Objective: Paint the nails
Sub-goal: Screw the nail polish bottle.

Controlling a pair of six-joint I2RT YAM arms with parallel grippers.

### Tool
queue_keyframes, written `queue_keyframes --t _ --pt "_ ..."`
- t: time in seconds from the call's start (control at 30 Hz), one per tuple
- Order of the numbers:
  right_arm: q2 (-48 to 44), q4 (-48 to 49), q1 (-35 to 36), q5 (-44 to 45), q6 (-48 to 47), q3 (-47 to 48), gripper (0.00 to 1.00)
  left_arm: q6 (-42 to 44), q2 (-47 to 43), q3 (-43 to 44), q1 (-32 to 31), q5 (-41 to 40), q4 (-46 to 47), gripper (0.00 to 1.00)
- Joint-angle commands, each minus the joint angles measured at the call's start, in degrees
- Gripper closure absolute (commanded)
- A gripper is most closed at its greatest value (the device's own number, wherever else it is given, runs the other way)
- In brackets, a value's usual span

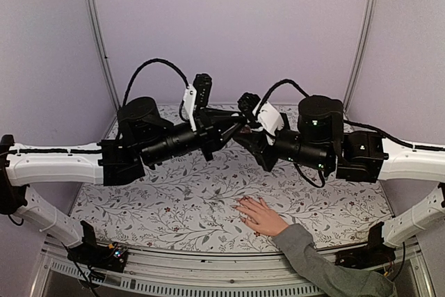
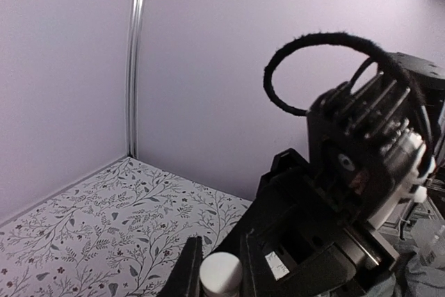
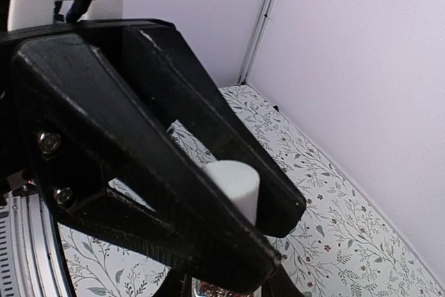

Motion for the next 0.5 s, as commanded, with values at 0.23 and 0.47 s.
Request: queue_keyframes --t 0.23,0.47 --pt "-7.5 2.8 0.2 -32.3 -4.2 -2.3 1.0 3.9 -2.6 0.0 3.6 26.2 -3.6 1.0" --pt "-8.7 2.6 0.2 -46.0 -6.3 -1.8 1.0 6.3 -1.4 2.0 3.6 38.0 -8.0 1.0"
